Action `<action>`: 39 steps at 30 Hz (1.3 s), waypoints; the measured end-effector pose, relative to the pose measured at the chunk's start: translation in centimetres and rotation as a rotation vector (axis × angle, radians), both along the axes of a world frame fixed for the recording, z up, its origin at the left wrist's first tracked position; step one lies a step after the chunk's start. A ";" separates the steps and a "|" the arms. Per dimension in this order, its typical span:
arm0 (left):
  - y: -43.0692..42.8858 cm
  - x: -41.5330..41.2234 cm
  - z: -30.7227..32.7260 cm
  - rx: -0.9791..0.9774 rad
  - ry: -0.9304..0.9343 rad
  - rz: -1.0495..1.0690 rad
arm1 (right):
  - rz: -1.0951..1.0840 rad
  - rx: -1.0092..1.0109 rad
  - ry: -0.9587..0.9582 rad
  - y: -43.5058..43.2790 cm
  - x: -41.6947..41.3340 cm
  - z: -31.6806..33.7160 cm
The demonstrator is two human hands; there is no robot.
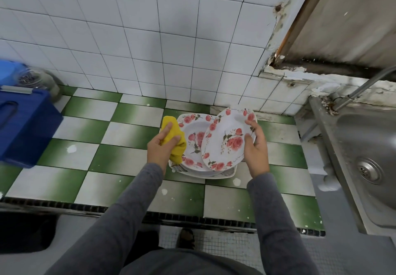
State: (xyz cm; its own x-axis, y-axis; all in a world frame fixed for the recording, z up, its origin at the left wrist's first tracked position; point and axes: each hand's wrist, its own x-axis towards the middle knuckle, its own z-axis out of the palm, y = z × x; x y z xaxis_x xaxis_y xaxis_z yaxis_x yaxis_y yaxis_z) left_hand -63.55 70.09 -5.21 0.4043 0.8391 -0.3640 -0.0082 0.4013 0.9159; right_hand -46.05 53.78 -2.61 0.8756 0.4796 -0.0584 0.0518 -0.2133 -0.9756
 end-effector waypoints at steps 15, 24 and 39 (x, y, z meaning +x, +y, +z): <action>0.7 -0.3 1.1 0.004 0.008 0.005 | 0.035 -0.009 -0.290 1.0 -0.3 5.7; 0.6 0.4 1.7 0.025 0.006 -0.003 | 0.032 -0.007 -0.312 0.8 -0.5 6.7; -1.7 4.2 5.9 0.094 -0.136 -0.082 | 0.051 0.051 -0.309 1.8 -2.2 6.8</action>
State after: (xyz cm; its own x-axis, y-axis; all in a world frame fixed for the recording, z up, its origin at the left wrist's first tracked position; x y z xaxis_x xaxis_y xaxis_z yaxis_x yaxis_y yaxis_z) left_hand -59.30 68.39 0.68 0.5131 0.8288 -0.2230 -0.1051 0.3186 0.9421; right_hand -48.30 55.57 4.20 0.8227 0.5192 0.2317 0.3568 -0.1543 -0.9213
